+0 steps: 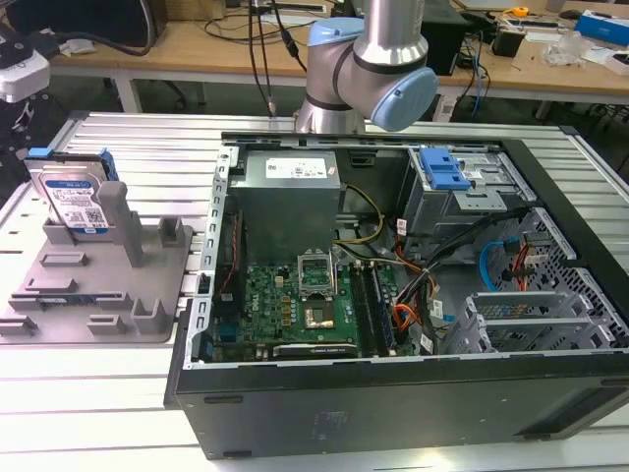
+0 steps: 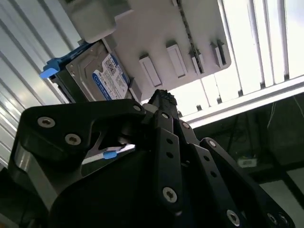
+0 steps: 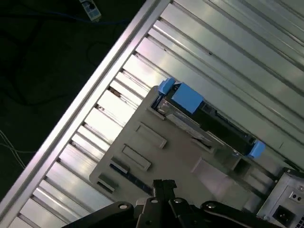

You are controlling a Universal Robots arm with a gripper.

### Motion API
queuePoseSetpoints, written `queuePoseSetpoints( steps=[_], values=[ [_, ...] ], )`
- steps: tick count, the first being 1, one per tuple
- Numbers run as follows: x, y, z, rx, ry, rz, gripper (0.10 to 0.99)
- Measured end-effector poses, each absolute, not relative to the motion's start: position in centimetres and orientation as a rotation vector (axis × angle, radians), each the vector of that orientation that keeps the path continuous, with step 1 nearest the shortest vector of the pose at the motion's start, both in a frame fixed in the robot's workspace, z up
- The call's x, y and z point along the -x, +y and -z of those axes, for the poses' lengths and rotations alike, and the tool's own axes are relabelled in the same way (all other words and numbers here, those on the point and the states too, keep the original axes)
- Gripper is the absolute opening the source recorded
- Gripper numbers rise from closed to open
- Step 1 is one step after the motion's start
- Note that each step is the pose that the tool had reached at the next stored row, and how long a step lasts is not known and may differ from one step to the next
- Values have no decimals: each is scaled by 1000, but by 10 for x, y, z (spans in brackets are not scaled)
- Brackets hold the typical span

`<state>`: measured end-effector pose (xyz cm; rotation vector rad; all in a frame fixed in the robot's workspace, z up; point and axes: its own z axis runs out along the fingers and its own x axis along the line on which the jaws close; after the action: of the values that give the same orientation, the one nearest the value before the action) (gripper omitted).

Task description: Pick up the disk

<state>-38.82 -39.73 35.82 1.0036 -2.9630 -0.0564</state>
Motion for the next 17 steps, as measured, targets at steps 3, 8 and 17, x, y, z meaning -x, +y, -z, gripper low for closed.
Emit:
queuePoseSetpoints(
  steps=[3, 8, 17],
  values=[
    [388, -397, -358, -1106, -2925, 56, 106],
    [388, -397, -357, -1261, -2859, 54, 114],
    [388, -397, -356, -1516, -2729, 52, 482]
  ],
)
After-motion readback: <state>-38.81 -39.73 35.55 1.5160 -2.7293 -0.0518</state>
